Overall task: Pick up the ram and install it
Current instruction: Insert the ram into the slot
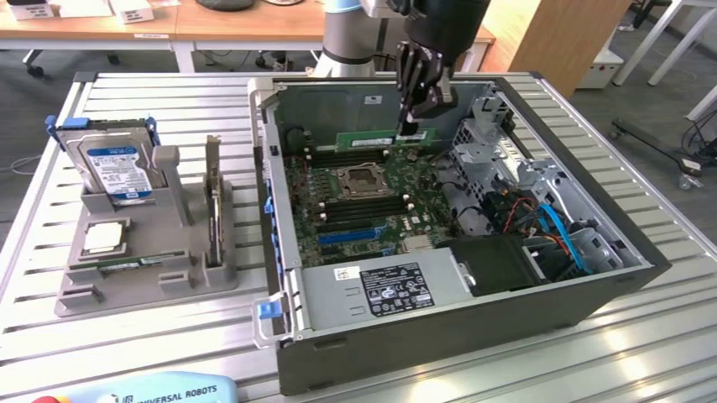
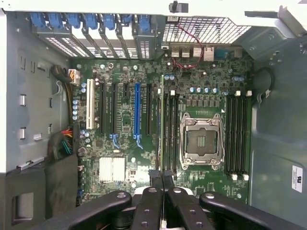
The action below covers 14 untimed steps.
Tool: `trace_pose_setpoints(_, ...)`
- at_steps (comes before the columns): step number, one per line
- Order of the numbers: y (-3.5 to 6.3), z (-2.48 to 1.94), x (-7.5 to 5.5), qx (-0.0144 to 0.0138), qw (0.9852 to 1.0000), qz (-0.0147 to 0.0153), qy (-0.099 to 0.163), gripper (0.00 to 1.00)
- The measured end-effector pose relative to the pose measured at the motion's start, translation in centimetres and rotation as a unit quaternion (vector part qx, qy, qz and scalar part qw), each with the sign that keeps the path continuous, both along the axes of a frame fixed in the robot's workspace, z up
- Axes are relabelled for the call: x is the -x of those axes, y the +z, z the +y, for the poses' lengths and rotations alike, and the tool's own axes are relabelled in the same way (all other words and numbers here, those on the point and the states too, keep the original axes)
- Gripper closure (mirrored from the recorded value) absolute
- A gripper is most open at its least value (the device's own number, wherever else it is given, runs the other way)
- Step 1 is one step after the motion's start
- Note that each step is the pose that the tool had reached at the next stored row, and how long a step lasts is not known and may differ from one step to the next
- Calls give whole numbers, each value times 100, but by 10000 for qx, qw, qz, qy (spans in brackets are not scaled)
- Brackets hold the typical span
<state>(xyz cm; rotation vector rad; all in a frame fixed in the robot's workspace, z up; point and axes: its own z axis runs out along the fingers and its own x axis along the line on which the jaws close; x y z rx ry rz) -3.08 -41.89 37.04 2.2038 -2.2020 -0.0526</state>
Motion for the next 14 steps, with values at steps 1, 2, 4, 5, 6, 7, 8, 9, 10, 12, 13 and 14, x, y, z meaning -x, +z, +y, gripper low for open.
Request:
trace_pose_setpoints(1,-11,0,0,0,10000,0,0,89)
trace_pose_setpoints(2,-23,0,0,0,10000,0,0,89)
trace_pose_setpoints(4,-46,0,0,1,10000,0,0,89)
trace_pose_setpoints(5,-59,0,0,0,10000,0,0,89)
trace_pose_setpoints(6,-71,0,0,-1,10000,0,0,89)
trace_pose_setpoints(7,-82,0,0,0,10000,0,0,89)
trace_pose_setpoints(8,-93,0,0,0,10000,0,0,89)
trace_pose_setpoints(9,-104,0,0,0,10000,0,0,89)
trace_pose_setpoints(10,-115,0,0,-1,10000,0,0,89)
trace_pose_setpoints(12,-134,0,0,0,10000,0,0,89)
trace_pose_setpoints(13,-143,0,0,0,10000,0,0,89)
trace_pose_setpoints(14,-152,0,0,0,10000,0,0,89)
